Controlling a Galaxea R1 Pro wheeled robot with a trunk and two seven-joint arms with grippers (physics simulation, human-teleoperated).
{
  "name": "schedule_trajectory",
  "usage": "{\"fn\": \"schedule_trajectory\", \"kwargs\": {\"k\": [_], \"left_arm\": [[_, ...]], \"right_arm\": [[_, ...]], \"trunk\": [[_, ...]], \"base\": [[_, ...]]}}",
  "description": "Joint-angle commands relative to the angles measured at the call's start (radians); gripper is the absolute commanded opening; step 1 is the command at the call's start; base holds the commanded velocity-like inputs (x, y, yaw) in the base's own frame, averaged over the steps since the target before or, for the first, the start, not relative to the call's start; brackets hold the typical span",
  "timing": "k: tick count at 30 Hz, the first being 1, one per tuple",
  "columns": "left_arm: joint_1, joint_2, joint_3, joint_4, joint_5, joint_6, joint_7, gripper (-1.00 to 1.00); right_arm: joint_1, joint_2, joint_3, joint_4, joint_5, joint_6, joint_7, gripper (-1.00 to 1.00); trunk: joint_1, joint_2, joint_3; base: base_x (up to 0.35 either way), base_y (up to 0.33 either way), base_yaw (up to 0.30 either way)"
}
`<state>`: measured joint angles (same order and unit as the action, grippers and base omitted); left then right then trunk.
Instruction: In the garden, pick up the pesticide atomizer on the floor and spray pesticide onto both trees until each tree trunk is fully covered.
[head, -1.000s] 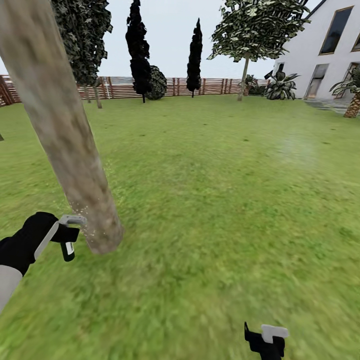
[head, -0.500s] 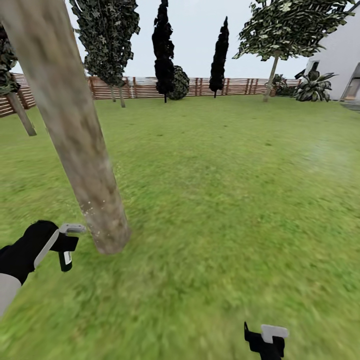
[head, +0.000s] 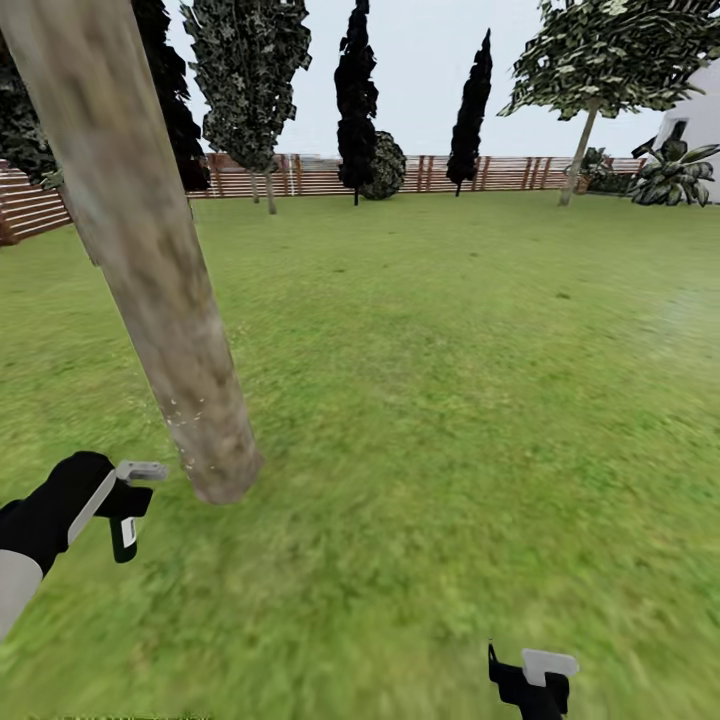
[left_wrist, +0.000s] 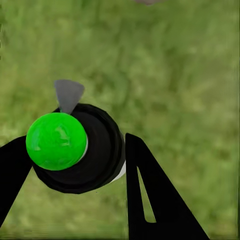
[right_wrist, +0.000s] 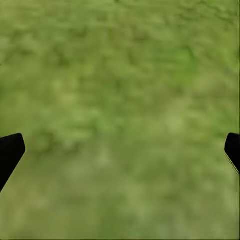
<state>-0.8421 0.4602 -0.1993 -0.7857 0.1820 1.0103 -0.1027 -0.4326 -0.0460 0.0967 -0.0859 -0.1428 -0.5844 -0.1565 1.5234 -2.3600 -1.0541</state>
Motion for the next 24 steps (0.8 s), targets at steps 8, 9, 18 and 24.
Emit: {"fn": "schedule_trajectory", "kwargs": {"k": [8,9,18,24], "left_arm": [[0.0,-0.018,-0.001,0.071,0.0,-0.025,0.0,-1.0],[0.0,-0.018,0.0,0.086,-0.001,-0.034,0.0,-1.0],[0.0,-0.017,0.0,0.224,-0.001,-0.076,-0.002,-1.0],[0.005,-0.041,0.0,0.226,0.0,-0.166,0.003,-1.0]], "right_arm": [[0.0,0.0,0.0,0.0,-0.001,0.0,0.0,1.0],[0.0,0.0,0.0,0.0,-0.001,0.0,0.0,1.0],[0.0,0.0,0.0,0.0,-0.001,-0.001,0.0,1.0],[0.0,-0.001,0.0,0.0,-0.001,-0.001,0.0,1.0]], "trunk": [[0.0,0.0,0.0],[0.0,0.0,0.0],[0.0,0.0,0.0],[0.0,0.0,0.0]], "base": [[0.143,-0.263,0.076],[0.22,-0.211,0.001],[0.099,-0.084,0.188],[0.123,-0.15,0.016]]}}
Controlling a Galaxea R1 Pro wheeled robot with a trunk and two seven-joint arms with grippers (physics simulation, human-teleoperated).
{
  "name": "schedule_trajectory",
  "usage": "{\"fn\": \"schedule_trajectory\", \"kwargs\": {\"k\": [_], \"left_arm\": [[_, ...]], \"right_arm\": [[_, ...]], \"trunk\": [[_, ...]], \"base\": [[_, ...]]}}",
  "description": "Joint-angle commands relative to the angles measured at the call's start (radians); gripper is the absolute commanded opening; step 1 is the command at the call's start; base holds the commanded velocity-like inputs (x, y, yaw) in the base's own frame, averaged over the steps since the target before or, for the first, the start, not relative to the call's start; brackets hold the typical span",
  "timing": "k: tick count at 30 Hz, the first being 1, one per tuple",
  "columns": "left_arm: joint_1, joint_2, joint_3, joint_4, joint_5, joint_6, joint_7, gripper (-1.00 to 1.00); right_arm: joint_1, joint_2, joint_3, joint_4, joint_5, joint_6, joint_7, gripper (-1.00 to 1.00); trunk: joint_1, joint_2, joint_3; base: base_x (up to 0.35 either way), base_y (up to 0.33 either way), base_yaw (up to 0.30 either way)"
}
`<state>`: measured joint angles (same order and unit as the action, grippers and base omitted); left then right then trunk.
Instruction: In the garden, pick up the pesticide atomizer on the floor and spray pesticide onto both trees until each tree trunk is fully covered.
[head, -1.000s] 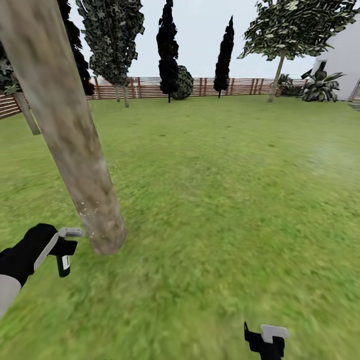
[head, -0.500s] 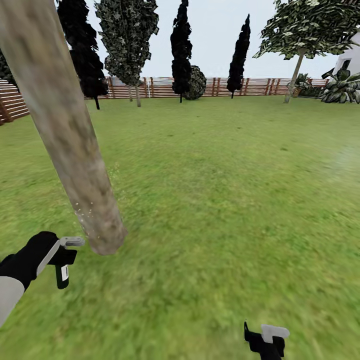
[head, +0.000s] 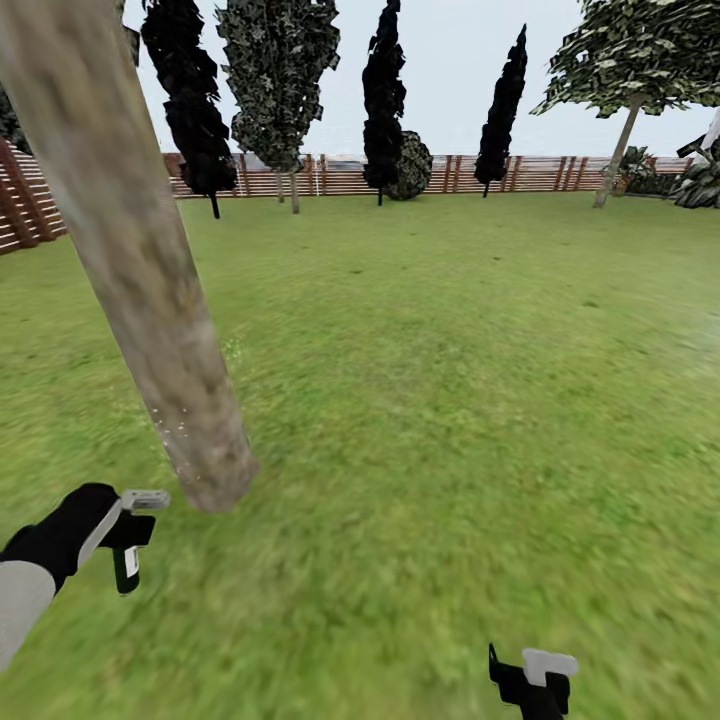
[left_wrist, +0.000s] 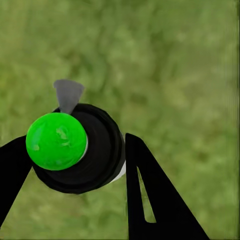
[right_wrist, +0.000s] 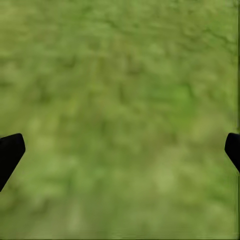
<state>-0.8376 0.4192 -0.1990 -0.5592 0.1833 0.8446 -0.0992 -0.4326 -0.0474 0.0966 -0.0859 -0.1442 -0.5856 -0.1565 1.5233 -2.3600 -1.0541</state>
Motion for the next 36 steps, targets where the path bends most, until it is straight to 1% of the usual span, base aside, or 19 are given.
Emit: {"fn": "schedule_trajectory", "kwargs": {"k": [1,4,5,6,7,8,9,10,11,13,15,16,17,20,22,27,31,33,36], "left_arm": [[0.0,-0.001,0.001,-0.003,-0.003,-0.003,0.006,-1.0],[0.0,0.003,0.002,0.006,-0.004,-0.006,0.009,-1.0],[0.002,0.013,0.003,0.013,-0.005,-0.008,0.024,-1.0],[0.003,0.02,0.002,0.015,-0.003,-0.01,0.059,-1.0],[0.003,0.014,0.001,0.016,0.002,-0.011,0.064,-1.0],[0.003,-0.028,0.001,0.013,0.006,-0.011,0.068,-1.0],[0.003,-0.053,0.002,0.009,0.006,-0.011,0.07,-1.0],[0.003,-0.07,0.002,0.007,0.006,-0.011,0.071,-1.0],[0.003,-0.078,0.004,0.009,0.005,-0.012,0.071,-1.0],[0.003,-0.066,0.015,0.016,0.004,-0.013,0.07,-1.0],[0.016,-0.014,0.024,0.043,0.005,-0.021,0.07,-1.0],[0.033,0.002,0.031,0.054,0.005,-0.045,0.07,-1.0],[0.049,0.008,0.036,0.058,0.003,-0.075,0.071,-1.0],[0.064,0.01,0.04,0.059,0.005,-0.097,0.072,-1.0],[0.066,0.002,0.041,0.048,0.007,-0.1,0.073,-1.0],[0.066,0.0,0.047,0.029,0.008,-0.103,0.073,-1.0],[0.067,0.004,0.109,0.031,0.007,-0.106,0.072,-1.0],[0.078,0.001,0.114,0.04,0.006,-0.121,0.072,-1.0],[0.094,0.001,0.115,0.042,0.004,-0.182,0.073,-1.0]], "right_arm": [[0.0,0.0,0.0,0.0,0.0,0.0,0.0,1.0],[0.0,0.0,0.0,0.0,0.0,0.001,0.0,1.0],[0.0,0.0,0.0,0.0,0.0,0.0,0.0,1.0],[0.0,0.0,0.0,0.0,0.0,0.001,0.0,1.0],[0.0,0.0,0.0,0.0,0.0,0.001,0.0,1.0],[0.0,0.0,0.0,0.0,0.0,0.001,0.0,1.0],[0.0,0.0,0.0,0.0,0.0,0.001,0.0,1.0],[0.0,0.0,0.0,0.0,0.0,0.001,0.0,1.0],[0.0,0.0,0.0,0.0,0.0,0.001,0.0,1.0],[0.0,0.0,0.0,0.0,0.0,0.001,0.0,1.0],[0.0,0.0,0.0,0.0,0.0,0.001,0.0,1.0],[0.0,0.0,0.0,0.0,0.0,0.001,0.0,1.0],[0.0,0.0,0.0,0.0,0.0,0.001,0.0,1.0],[0.0,0.0,0.0,0.0,0.0,0.001,0.0,1.0],[0.0,0.0,0.0,0.0,0.0,0.001,0.0,1.0],[0.0,0.002,0.0,0.0,0.001,0.001,0.0,1.0],[0.0,0.003,0.0,0.0,0.001,0.001,0.0,1.0],[0.0,0.002,0.0,0.0,0.0,0.001,0.0,1.0],[0.0,0.001,0.0,0.0,0.0,0.001,0.0,1.0]], "trunk": [[0.0,0.0,0.0],[0.0,0.0,0.0],[0.0,0.0,0.0],[0.0,0.0,0.0],[0.0,0.0,0.0],[0.0,0.0,0.0],[0.0,0.0,0.0],[0.0,0.0,0.0],[0.0,0.0,0.0],[0.0,0.0,0.0],[0.0,0.0,0.0],[0.0,0.0,0.0],[0.0,0.0,0.0],[0.0,0.0,0.0],[0.0,0.0,0.0],[0.0,0.0,0.0],[0.0,0.0,0.0],[0.0,0.0,0.0],[0.0,0.0,0.0]], "base": [[0.207,-0.219,0.0],[0.217,-0.21,0.0],[0.228,-0.201,0.0],[0.23,-0.199,0.0],[0.23,-0.199,0.0],[0.23,-0.199,0.0],[0.231,-0.198,0.0],[0.231,-0.198,0.0],[0.232,-0.197,0.0],[0.233,-0.191,0.0],[0.235,-0.179,0.031],[0.23,-0.166,0.18],[0.222,-0.16,0.238],[0.218,-0.154,0.265],[0.216,-0.149,0.276],[0.19,-0.205,0.276],[0.165,-0.233,0.111],[0.119,-0.256,0.006],[0.099,-0.264,0.112]]}}
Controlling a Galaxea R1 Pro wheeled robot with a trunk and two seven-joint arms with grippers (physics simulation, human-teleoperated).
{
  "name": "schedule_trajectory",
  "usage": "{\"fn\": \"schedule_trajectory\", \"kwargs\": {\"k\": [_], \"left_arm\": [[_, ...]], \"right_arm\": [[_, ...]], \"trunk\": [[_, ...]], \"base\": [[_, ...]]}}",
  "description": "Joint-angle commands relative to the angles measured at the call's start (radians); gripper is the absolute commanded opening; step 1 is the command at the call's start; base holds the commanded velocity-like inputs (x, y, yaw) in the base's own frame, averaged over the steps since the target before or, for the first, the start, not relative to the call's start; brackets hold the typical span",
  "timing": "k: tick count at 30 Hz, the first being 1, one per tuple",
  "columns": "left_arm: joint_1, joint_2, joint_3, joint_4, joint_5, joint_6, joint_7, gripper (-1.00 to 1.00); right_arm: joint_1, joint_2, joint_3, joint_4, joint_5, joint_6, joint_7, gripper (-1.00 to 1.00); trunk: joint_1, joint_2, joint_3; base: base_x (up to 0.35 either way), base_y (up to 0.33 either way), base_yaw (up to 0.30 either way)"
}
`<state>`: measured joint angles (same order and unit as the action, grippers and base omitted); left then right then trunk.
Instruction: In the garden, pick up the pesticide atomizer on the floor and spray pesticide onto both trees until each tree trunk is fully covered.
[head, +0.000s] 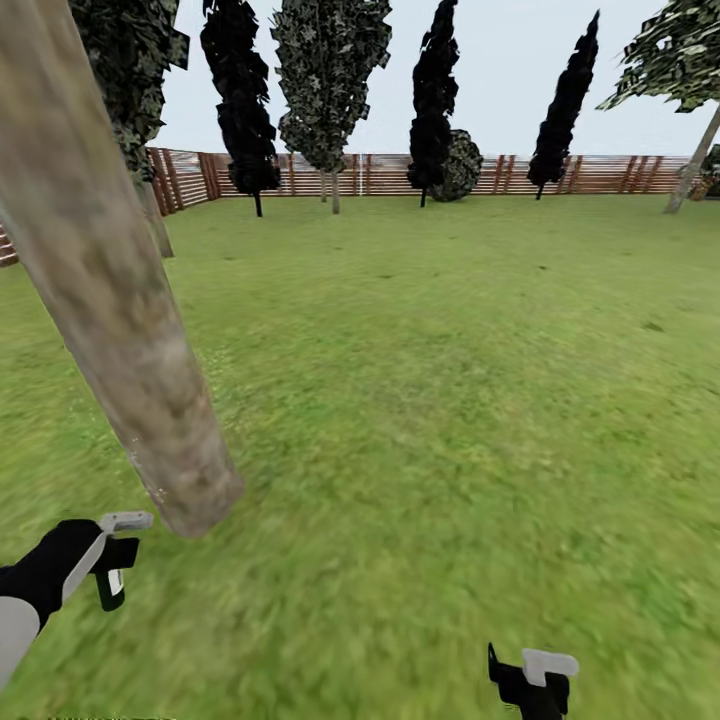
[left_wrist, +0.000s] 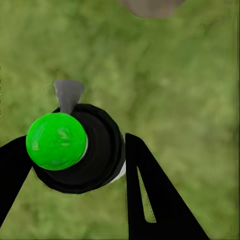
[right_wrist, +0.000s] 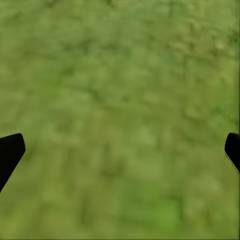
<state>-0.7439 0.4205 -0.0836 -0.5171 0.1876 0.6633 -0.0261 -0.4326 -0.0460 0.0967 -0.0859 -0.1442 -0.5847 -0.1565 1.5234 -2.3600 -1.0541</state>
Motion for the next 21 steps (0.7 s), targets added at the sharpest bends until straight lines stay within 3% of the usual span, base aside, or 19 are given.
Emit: {"fn": "schedule_trajectory", "kwargs": {"k": [1,11,21], "left_arm": [[0.001,0.001,0.0,0.0,0.0,-0.005,0.0,-1.0],[0.003,-0.002,0.001,0.023,0.004,-0.011,-0.001,-1.0],[0.003,-0.006,0.001,0.038,0.006,-0.011,0.0,-1.0]], "right_arm": [[0.0,-0.001,0.0,0.0,0.0,0.0,0.0,1.0],[0.0,-0.002,0.0,0.0,0.0,-0.001,0.0,1.0],[0.0,-0.005,-0.001,-0.002,0.0,-0.001,0.0,1.0]], "trunk": [[0.0,0.0,0.0],[0.0,0.0,0.0],[0.0,0.0,0.0]], "base": [[0.096,-0.265,0.253],[0.09,-0.267,0.272],[0.002,-0.276,0.015]]}}
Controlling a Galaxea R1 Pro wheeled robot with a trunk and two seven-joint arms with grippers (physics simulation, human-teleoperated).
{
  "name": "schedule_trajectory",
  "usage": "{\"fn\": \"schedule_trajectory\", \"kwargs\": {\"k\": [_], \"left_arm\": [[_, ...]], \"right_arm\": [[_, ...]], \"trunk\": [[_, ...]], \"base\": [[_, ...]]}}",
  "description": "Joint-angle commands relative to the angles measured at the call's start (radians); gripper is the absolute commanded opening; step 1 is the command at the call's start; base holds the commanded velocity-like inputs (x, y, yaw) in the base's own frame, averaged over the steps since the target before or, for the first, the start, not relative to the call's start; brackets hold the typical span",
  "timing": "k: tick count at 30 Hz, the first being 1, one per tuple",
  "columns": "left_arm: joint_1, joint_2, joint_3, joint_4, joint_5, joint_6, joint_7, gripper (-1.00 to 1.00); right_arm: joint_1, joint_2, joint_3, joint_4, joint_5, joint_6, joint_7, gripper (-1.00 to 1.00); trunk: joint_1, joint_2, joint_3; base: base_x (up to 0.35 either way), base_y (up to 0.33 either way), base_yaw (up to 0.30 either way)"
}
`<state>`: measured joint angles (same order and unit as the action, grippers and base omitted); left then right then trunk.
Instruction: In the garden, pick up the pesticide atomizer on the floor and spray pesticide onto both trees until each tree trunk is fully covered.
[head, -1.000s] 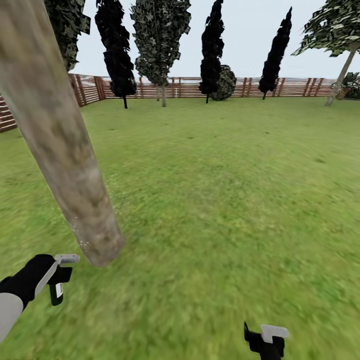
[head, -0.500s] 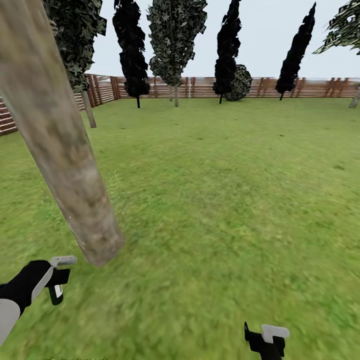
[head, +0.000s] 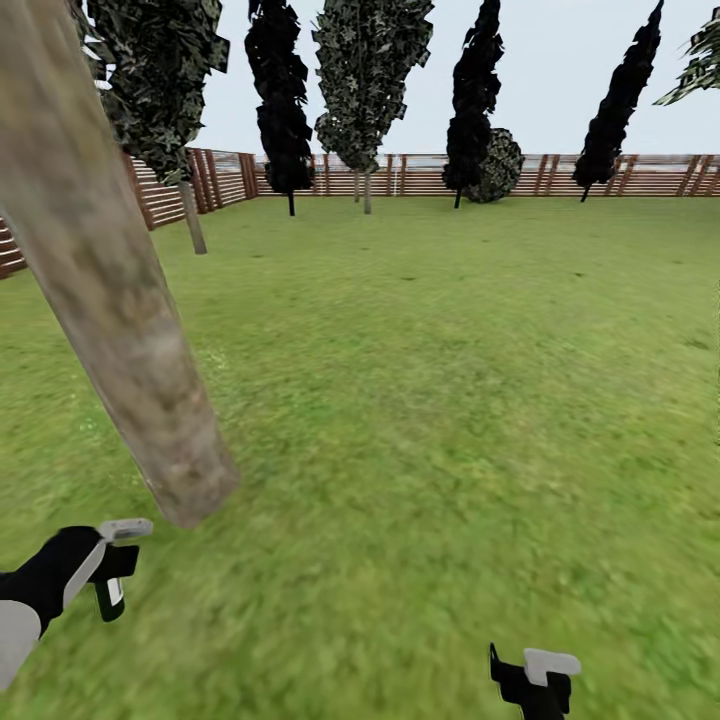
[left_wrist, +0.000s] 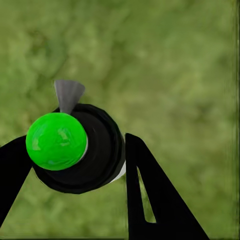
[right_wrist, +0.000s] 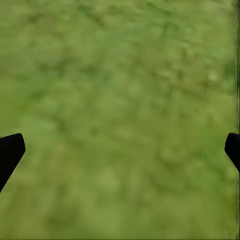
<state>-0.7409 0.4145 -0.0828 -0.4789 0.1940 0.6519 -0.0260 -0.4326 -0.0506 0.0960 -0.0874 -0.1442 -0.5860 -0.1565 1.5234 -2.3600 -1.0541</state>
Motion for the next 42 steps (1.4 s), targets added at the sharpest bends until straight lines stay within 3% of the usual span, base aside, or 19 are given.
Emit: {"fn": "schedule_trajectory", "kwargs": {"k": [1,14,28,42], "left_arm": [[0.0,0.0,0.0,0.0,-0.001,0.0,0.0,-1.0],[0.003,0.0,0.0,0.017,-0.002,-0.002,0.0,-1.0],[0.003,-0.014,0.0,0.022,-0.002,-0.003,0.0,-1.0],[0.003,-0.015,0.0,0.022,-0.003,-0.003,0.0,-1.0]], "right_arm": [[0.0,0.0,0.0,0.0,0.0,0.0,0.0,1.0],[0.0,0.001,0.001,0.0,0.0,0.0,0.0,1.0],[0.0,0.002,0.001,0.0,0.0,0.0,0.0,1.0],[0.0,0.002,0.001,0.0,0.0,0.0,0.0,1.0]], "trunk": [[0.0,0.0,0.0],[0.0,0.0,0.0],[0.0,0.0,0.0],[0.0,0.0,0.0]], "base": [[0.0,-0.276,0.0],[0.005,-0.276,0.219],[0.156,-0.26,0.029],[0.17,-0.251,0.274]]}}
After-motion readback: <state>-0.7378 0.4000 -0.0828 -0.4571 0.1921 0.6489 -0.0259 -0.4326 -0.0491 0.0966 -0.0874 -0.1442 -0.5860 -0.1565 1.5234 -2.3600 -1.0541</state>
